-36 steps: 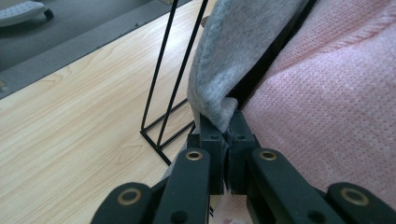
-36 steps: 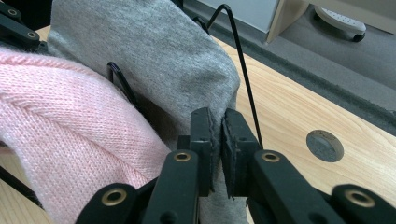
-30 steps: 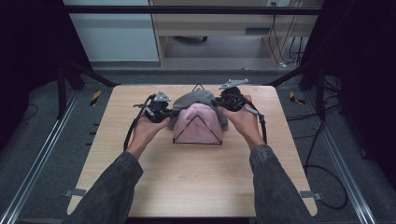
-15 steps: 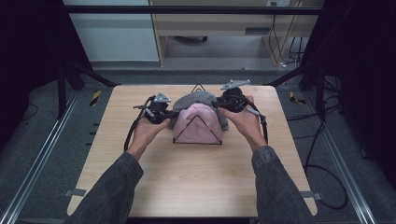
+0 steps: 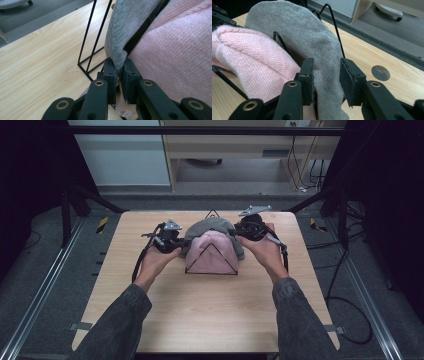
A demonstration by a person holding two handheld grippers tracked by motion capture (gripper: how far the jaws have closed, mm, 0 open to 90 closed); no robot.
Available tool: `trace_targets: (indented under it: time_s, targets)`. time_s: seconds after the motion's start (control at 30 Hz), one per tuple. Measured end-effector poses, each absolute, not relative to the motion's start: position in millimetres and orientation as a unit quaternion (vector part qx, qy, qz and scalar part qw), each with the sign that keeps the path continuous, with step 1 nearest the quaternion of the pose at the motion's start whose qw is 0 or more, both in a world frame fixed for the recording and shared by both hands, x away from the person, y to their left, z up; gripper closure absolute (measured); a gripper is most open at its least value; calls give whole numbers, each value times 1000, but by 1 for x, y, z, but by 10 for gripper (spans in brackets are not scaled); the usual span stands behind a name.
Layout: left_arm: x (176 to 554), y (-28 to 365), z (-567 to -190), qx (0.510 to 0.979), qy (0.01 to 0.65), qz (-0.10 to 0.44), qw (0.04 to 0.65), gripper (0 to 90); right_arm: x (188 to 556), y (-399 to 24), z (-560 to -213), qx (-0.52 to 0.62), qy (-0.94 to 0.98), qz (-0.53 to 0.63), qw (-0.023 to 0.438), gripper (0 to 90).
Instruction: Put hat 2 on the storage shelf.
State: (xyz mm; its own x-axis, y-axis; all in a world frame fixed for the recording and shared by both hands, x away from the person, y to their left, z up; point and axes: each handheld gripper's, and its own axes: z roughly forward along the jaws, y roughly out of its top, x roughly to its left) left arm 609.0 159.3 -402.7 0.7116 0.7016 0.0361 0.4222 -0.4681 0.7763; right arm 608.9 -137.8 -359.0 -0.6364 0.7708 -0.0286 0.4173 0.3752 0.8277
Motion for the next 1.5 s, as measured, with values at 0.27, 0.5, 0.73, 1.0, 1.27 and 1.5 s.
trace_targets:
  time_s: [0.27,0.5,0.73,1.0,1.27,1.5]
  targets:
    - [603,161,-396,831,335,199,397,728,605,-139,-356,375,798,420,213,577]
    - [596,169,-384,822,338,214,406,657,601,-140,-351,378,791,429,219,517]
    - [589,173,-371,814,338,234,411,553,597,-139,-346,378,785,434,227,442]
    - [578,171,-358,818,340,225,406,316,588,-142,-334,385,774,444,237,303]
    - [553,163,-343,824,328,210,412,151,571,-141,-326,383,769,452,239,211]
    - [534,158,-339,829,318,199,414,117,558,-135,-323,373,770,456,243,164]
